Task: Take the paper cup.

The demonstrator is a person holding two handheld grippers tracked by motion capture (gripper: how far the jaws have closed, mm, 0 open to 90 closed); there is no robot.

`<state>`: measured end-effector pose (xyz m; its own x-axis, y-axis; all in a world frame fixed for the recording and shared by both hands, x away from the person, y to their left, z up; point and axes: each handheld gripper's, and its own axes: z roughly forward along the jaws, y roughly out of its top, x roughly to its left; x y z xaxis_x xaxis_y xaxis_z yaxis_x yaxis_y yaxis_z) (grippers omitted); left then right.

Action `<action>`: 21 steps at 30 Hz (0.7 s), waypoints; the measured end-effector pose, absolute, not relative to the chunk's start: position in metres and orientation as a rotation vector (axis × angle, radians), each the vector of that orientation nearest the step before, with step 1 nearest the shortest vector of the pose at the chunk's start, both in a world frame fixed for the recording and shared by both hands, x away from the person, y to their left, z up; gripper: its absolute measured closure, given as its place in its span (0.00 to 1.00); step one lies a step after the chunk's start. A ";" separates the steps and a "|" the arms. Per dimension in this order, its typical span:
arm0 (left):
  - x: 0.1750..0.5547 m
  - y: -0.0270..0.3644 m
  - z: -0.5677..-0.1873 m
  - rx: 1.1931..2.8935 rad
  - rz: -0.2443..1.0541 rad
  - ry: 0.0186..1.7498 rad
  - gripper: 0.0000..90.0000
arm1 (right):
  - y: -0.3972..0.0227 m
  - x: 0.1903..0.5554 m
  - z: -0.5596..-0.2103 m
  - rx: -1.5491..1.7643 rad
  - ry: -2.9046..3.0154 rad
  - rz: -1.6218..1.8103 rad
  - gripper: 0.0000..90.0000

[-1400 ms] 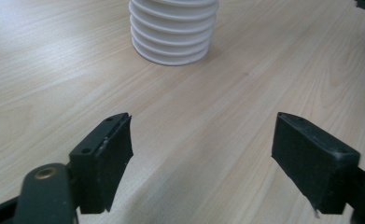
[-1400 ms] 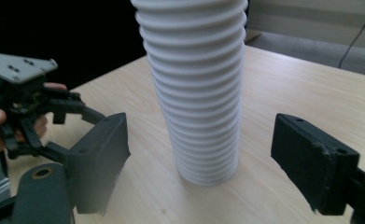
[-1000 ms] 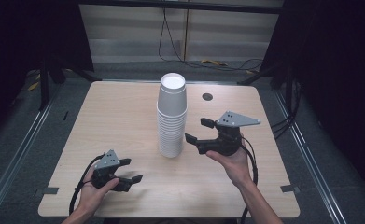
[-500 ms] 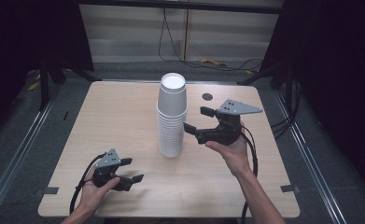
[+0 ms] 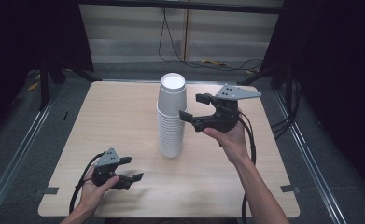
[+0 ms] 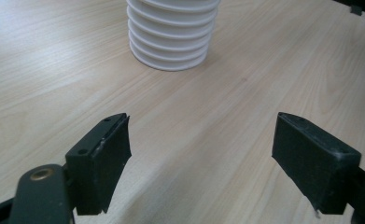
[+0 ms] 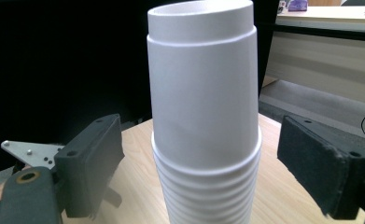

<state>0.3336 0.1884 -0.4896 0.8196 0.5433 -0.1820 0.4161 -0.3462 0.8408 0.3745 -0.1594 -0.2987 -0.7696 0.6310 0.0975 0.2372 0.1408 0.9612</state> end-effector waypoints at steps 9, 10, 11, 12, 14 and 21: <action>0.332 0.190 -0.489 1.984 0.164 0.697 0.21 | -0.146 0.382 -0.287 0.819 2.134 1.620 0.16; 0.333 0.190 -0.489 1.984 0.163 0.699 0.21 | -0.143 0.386 -0.283 0.813 2.143 1.614 0.16; 0.333 0.190 -0.489 1.989 0.164 0.698 0.21 | -0.143 0.386 -0.283 0.813 2.143 1.614 0.16; 0.333 0.189 -0.489 1.987 0.159 0.700 0.21 | -0.142 0.389 -0.282 0.810 2.149 1.607 0.16; 0.333 0.189 -0.490 1.989 0.160 0.700 0.21 | -0.141 0.394 -0.280 0.809 2.166 1.597 0.17; 0.332 0.189 -0.489 1.991 0.167 0.697 0.21 | -0.134 0.407 -0.280 0.824 2.225 1.590 0.16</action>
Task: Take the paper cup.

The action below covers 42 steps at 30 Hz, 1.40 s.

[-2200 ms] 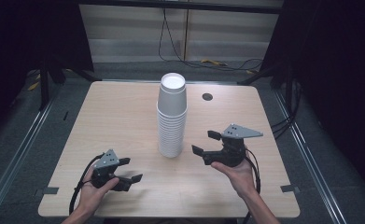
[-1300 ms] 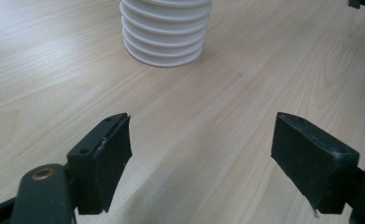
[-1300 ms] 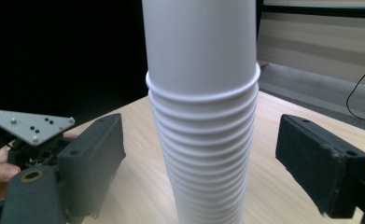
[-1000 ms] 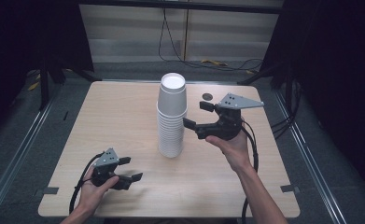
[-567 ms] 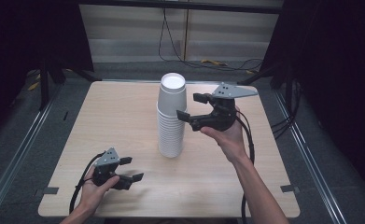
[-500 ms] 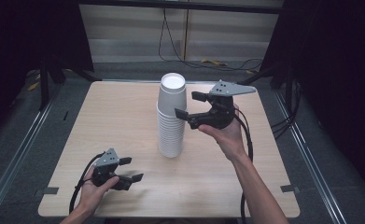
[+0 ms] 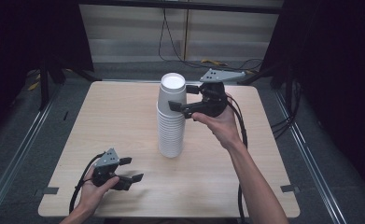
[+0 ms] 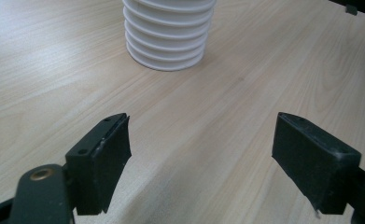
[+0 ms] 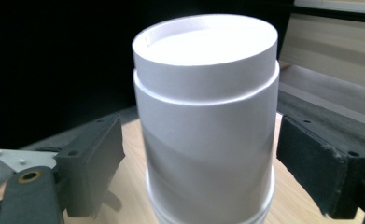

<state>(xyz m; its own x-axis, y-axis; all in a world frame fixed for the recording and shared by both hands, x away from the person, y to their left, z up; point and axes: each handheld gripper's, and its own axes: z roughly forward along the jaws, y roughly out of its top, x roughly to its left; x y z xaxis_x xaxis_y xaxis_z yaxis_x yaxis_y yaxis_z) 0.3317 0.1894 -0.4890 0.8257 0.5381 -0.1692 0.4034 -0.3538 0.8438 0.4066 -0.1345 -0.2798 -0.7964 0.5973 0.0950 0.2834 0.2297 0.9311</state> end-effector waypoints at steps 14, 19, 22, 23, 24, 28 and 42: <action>0.329 0.189 -0.487 1.980 0.189 0.685 0.21 | -0.118 0.423 -0.273 0.788 2.285 1.520 0.17; 0.329 0.189 -0.487 1.982 0.186 0.685 0.21 | -0.117 0.426 -0.272 0.790 2.277 1.526 0.18; 0.329 0.189 -0.487 1.982 0.184 0.684 0.21 | -0.114 0.428 -0.273 0.787 2.285 1.515 0.18; 0.329 0.189 -0.487 1.982 0.184 0.683 0.21 | -0.112 0.428 -0.272 0.778 2.285 1.506 0.20; 0.329 0.189 -0.487 1.981 0.184 0.683 0.21 | -0.112 0.428 -0.272 0.778 2.285 1.506 0.20; 0.328 0.189 -0.487 1.982 0.187 0.678 0.21 | -0.109 0.429 -0.271 0.779 2.292 1.480 0.21; 0.328 0.185 -0.489 2.009 0.151 0.662 0.21 | -0.110 0.428 -0.266 0.751 2.282 1.486 0.21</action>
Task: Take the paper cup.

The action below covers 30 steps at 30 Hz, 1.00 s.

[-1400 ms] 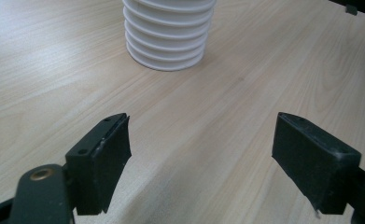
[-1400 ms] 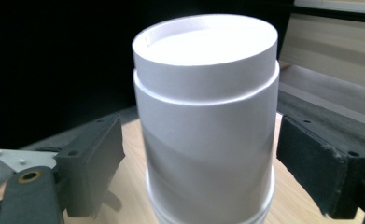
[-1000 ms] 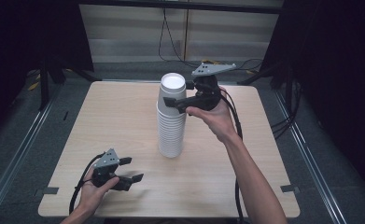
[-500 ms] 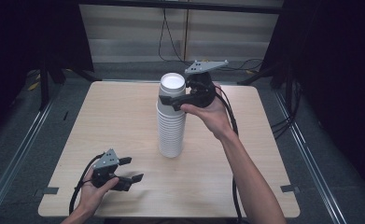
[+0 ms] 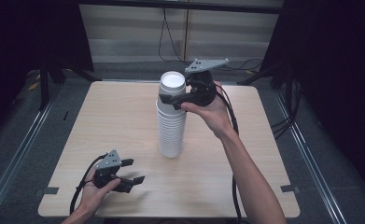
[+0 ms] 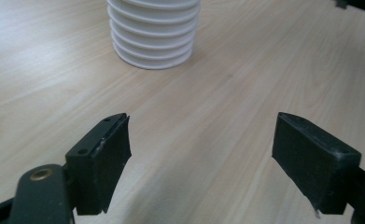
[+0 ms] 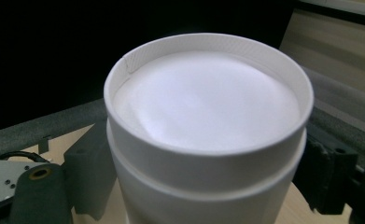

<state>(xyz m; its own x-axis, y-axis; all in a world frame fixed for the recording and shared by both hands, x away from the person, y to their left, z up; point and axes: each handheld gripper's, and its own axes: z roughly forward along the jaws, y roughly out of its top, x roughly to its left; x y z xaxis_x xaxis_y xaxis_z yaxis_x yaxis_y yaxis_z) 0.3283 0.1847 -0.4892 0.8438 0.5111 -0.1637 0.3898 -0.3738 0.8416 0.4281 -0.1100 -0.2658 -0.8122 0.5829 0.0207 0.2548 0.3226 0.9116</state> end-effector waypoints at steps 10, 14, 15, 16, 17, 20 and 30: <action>0.329 0.185 -0.490 1.993 0.136 0.664 0.21 | -0.111 0.426 -0.260 0.725 2.257 1.507 0.21; 0.329 0.184 -0.490 1.994 0.139 0.662 0.20 | -0.110 0.424 -0.257 0.726 2.256 1.498 0.21; 0.329 0.184 -0.490 1.995 0.138 0.665 0.20 | -0.111 0.424 -0.255 0.728 2.241 1.516 0.21; 0.329 0.184 -0.490 1.994 0.138 0.667 0.20 | -0.111 0.424 -0.255 0.728 2.241 1.516 0.21; 0.329 0.184 -0.490 1.992 0.139 0.669 0.20 | -0.112 0.424 -0.253 0.731 2.230 1.527 0.21; 0.329 0.185 -0.490 1.988 0.148 0.681 0.18 | -0.112 0.423 -0.249 0.723 2.209 1.550 0.22; 0.330 0.186 -0.490 1.983 0.144 0.689 0.18 | -0.114 0.418 -0.243 0.687 2.130 1.617 0.22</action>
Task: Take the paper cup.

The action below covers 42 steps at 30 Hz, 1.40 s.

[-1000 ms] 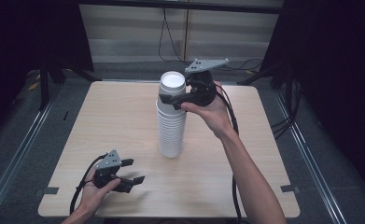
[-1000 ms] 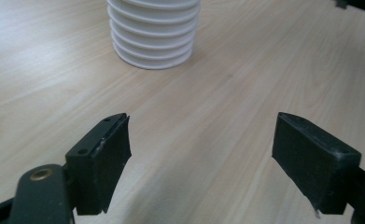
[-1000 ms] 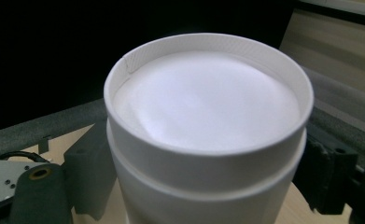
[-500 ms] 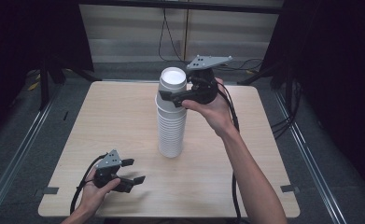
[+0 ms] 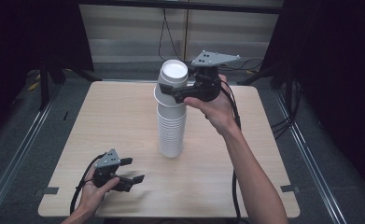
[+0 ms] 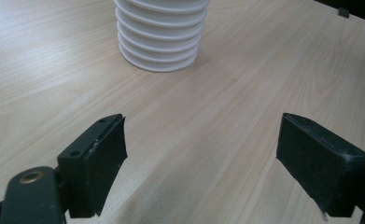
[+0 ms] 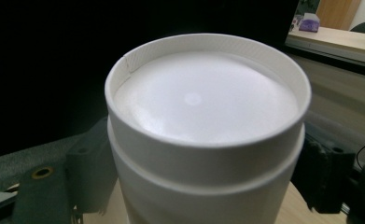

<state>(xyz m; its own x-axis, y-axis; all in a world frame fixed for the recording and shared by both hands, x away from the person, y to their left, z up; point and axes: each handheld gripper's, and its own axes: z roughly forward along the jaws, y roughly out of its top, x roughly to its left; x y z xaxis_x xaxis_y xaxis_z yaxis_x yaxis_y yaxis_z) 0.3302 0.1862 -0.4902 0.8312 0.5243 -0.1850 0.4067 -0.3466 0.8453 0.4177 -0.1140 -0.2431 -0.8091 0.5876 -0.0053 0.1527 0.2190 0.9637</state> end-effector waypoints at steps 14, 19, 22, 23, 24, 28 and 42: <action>0.330 0.185 -0.490 1.987 0.147 0.683 0.18 | -0.124 0.414 -0.233 0.677 2.044 1.710 0.22; 0.330 0.185 -0.490 1.989 0.148 0.680 0.18 | -0.127 0.413 -0.229 0.688 1.989 1.744 0.22; 0.330 0.186 -0.490 1.990 0.150 0.680 0.18 | -0.131 0.413 -0.227 0.697 1.954 1.796 0.22; 0.330 0.186 -0.490 1.991 0.151 0.681 0.18 | -0.132 0.412 -0.226 0.695 1.953 1.800 0.22; 0.330 0.186 -0.490 1.989 0.151 0.682 0.18 | -0.132 0.412 -0.226 0.695 1.953 1.800 0.22; 0.331 0.186 -0.490 1.988 0.149 0.689 0.18 | -0.135 0.410 -0.224 0.691 1.937 1.834 0.22; 0.332 0.186 -0.491 1.989 0.154 0.691 0.18 | -0.151 0.403 -0.221 0.715 1.854 1.895 0.22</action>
